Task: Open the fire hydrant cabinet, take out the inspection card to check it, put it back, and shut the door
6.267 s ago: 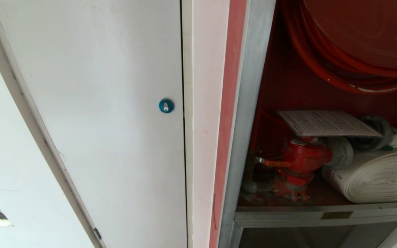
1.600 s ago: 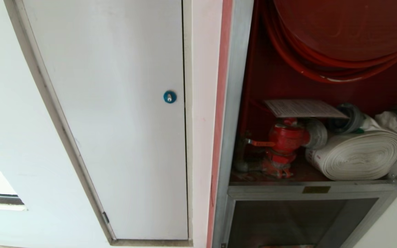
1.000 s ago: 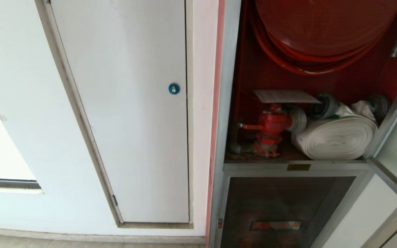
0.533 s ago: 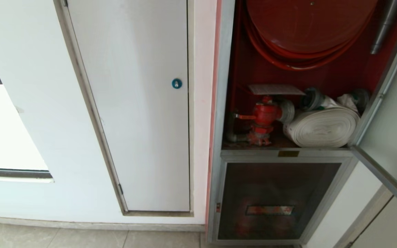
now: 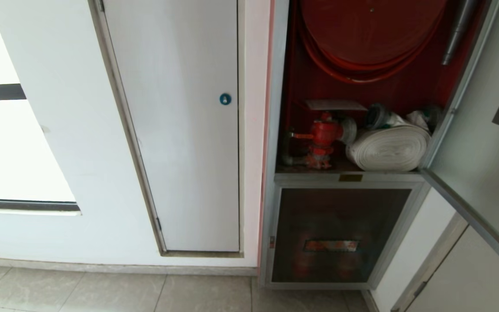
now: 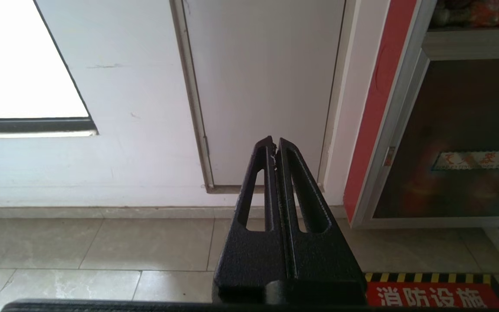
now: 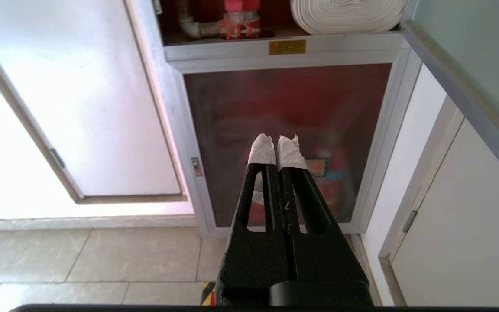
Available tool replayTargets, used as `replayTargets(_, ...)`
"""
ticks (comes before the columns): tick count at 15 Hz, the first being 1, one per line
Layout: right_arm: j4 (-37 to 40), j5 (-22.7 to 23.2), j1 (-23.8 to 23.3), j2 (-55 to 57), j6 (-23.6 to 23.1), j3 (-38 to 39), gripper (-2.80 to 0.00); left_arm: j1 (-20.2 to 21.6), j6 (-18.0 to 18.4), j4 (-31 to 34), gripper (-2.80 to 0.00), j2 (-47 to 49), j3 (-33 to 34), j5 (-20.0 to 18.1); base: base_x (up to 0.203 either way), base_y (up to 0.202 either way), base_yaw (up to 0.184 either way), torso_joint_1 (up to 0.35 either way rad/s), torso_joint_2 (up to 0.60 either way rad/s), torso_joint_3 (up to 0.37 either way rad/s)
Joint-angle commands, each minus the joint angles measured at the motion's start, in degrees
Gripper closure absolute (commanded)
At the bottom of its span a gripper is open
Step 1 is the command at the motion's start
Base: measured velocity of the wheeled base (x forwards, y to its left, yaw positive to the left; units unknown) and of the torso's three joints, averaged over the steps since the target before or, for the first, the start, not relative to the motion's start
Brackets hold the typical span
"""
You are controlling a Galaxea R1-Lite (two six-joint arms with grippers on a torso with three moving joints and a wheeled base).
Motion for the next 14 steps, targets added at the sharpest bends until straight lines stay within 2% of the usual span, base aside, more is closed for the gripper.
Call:
replayTargets(1,-0.02,0.0,0.01,0.0,-0.01,0.18,0.0,0.01,0.0,-0.04,0.0,0.07,0.79,-0.02,-0.195,0.0,0.003,0.006,0.0,0.0)
replayTargets(5,-0.02,0.0,0.01,0.0,-0.01,0.18,0.0,0.01,0.0,-0.04,0.0,0.07,0.79,-0.02,-0.173,0.0,0.002,0.003,0.0,0.003)
replayTargets(12,0.06,0.0,0.01,-0.01,-0.55,-0.01,0.0,0.01,0.0,-0.04,0.0,0.07,0.79,-0.02,0.0,0.0,0.0,0.0,0.0,0.0)
replayTargets(14,0.45,0.13,0.01,0.11,-0.85,-3.57,0.0,0.01,0.0,-0.04,0.0,0.07,0.79,-0.02,0.0,0.0,0.0,0.0,0.0,0.0)
